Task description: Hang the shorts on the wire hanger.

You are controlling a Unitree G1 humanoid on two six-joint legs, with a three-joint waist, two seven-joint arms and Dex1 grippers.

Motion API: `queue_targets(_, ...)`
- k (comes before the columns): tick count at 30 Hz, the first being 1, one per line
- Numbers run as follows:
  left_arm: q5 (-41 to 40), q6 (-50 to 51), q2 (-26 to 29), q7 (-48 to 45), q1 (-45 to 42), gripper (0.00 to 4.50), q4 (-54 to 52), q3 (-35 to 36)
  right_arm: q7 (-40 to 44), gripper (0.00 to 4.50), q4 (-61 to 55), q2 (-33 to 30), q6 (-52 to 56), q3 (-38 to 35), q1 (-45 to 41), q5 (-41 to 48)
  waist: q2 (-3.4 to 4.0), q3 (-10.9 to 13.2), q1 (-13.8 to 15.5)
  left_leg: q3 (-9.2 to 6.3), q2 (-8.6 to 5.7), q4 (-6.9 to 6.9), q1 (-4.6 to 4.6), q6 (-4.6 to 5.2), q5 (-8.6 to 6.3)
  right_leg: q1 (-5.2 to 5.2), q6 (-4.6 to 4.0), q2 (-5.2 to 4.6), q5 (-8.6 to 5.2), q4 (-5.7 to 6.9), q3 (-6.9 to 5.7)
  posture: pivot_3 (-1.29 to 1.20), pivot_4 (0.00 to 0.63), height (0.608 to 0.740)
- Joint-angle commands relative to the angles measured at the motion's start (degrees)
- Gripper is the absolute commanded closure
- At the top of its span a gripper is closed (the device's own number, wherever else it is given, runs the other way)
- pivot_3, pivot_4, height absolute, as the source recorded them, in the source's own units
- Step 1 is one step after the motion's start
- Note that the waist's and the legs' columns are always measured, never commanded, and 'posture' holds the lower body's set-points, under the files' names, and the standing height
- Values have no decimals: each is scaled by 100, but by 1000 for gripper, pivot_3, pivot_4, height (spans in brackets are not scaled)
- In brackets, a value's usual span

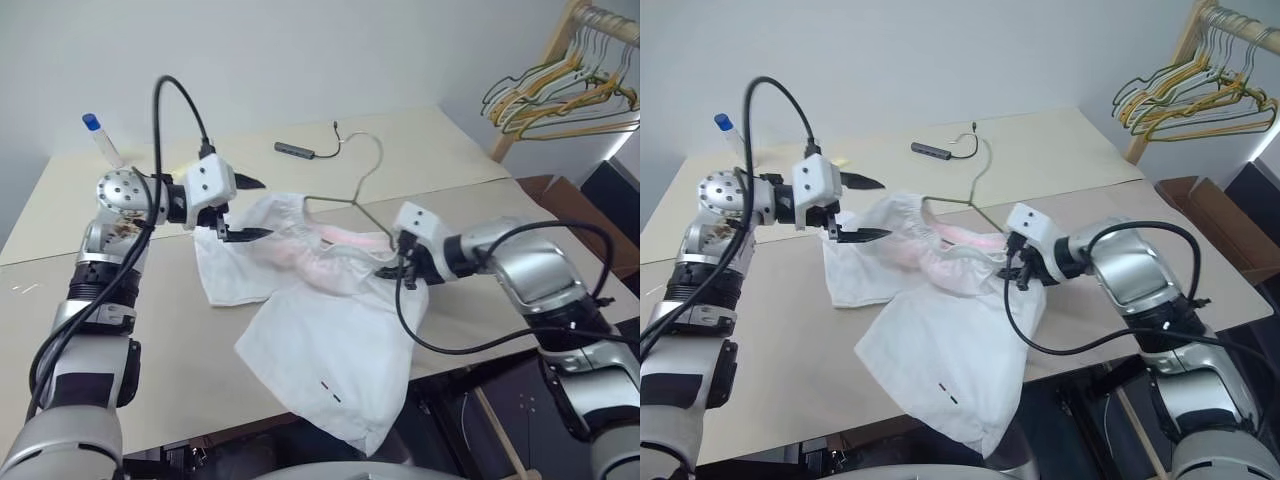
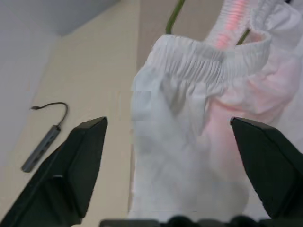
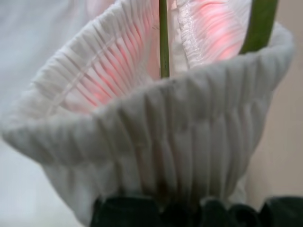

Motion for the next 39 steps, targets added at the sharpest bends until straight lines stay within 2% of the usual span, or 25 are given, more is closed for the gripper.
queue_targets(1,96,-31,-32,1005,-341,32,37,405,-427,4414,-568,-68,586,-851,366,342,-1,0,12,-1,0,0,-1,0,0,0,0,0,0,-1,-1,-232,0,740)
queue_targets(4,-123,176,-124,1280,-469,32,-87,612,-829,4414,-884,18,1157,-1623,708,583,-1,-1,12,-1,-4,0,-1,0,0,1,0,-4,0,-1,-1,-238,0,740)
queue_targets(8,-1428,1814,-589,1436,-408,32,-1305,1141,-1471,4414,-1102,225,2010,-2729,915,728,-1,-1,13,-1,-4,1,-6,0,0,2,2,-7,-1,-2,-1,-256,0,740)
queue_targets(12,-3211,3763,-1002,1673,-103,32,-3012,1465,-2200,4414,-1284,531,2985,-3931,862,575,-1,-1,-2,-2,0,-2,-12,0,-1,-1,2,-7,-1,-1,2,-282,0,740)
queue_targets(17,-4305,4784,-1183,2035,129,32,-3970,1640,-2983,4414,-1092,617,3393,-4684,781,450,37,-26,-70,7,2,1,3,1,-1,8,2,-2,-1,2,15,-304,0,740)
queue_targets(23,-4629,5058,-1125,2217,293,32,-4402,1619,-3824,4414,-544,304,3393,-5255,516,434,94,-65,-208,17,-5,-1,14,1,0,24,4,9,-2,-4,21,-312,0,740)
queue_targets(27,-4614,5034,-1122,2340,317,32,-4455,1580,-4426,4414,316,-111,3393,-5567,-98,203,96,-65,-313,24,-8,-4,40,2,0,58,6,10,-3,-16,26,-312,0,740)
queue_targets(32,-4589,4995,-1086,2350,375,32,-4518,1537,-4602,4414,1080,-687,3393,-5642,-634,33,96,-64,-329,27,1,-23,99,15,-9,133,10,25,-7,-74,19,-306,0,740)
queue_targets(39,-4501,4928,-1038,2353,462,32,-4608,1497,-5273,4414,2937,-1181,2466,-6075,-1474,-381,94,-61,-321,34,3,-24,130,26,-18,194,14,25,-9,-110,15,-305,0,740)
